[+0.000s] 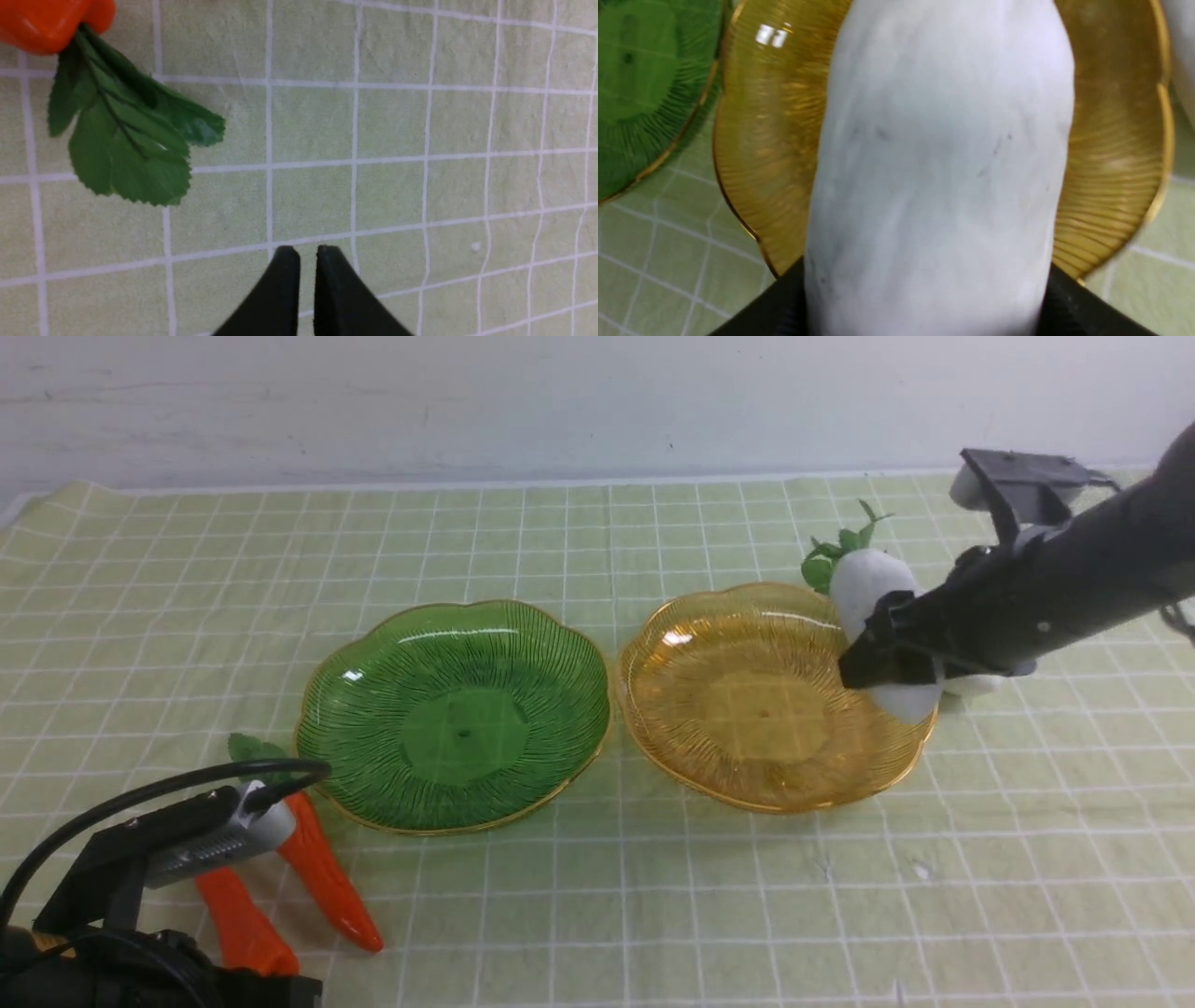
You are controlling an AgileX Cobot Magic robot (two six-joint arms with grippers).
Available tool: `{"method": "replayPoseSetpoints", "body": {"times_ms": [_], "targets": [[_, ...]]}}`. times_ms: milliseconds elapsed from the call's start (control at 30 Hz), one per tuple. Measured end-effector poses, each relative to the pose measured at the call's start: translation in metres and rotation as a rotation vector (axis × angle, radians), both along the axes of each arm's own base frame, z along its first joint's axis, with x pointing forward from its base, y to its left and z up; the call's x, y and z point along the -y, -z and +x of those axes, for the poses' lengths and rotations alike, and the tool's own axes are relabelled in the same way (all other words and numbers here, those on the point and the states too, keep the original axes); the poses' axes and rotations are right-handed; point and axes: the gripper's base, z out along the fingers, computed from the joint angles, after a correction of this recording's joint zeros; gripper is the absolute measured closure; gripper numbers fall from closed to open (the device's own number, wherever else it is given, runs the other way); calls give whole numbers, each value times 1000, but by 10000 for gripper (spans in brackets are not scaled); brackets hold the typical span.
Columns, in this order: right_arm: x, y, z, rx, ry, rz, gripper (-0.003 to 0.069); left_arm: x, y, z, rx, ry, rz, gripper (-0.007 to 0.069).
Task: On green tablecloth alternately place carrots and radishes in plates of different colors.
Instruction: 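Place the white radish on the plate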
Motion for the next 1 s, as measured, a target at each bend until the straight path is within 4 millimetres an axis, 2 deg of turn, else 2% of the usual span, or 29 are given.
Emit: {"method": "replayPoseSetpoints", "body": {"times_ms": [67,133,167,200,300,367,433,500,633,833,1000], "targets": [[-6,9,5,4,-26,17,185,0,0,0,0,0,1,591],[-10,29,13,-18,-52,27,185,0,0,0,0,0,1,591],[-10,31,13,-20,-54,27,185,0,0,0,0,0,1,591],[-11,46,17,-41,-66,23,185,0,0,0,0,0,1,591],[-12,59,20,-73,-65,21,176,0,0,0,0,0,1,591],[-12,71,22,-118,-36,32,125,0,0,0,1,0,1,591],[-12,72,22,-129,-21,39,88,0,0,0,0,0,1,591],[-12,70,26,-129,-18,35,32,0,0,0,-3,2,0,591],[-6,50,38,-80,-60,-6,-2,0,0,-1,-13,7,-1,591],[17,14,61,68,-119,-199,11,0,0,-1,-14,8,-1,591],[38,8,74,174,-78,-332,36,0,0,-1,-14,8,-1,590]]}}
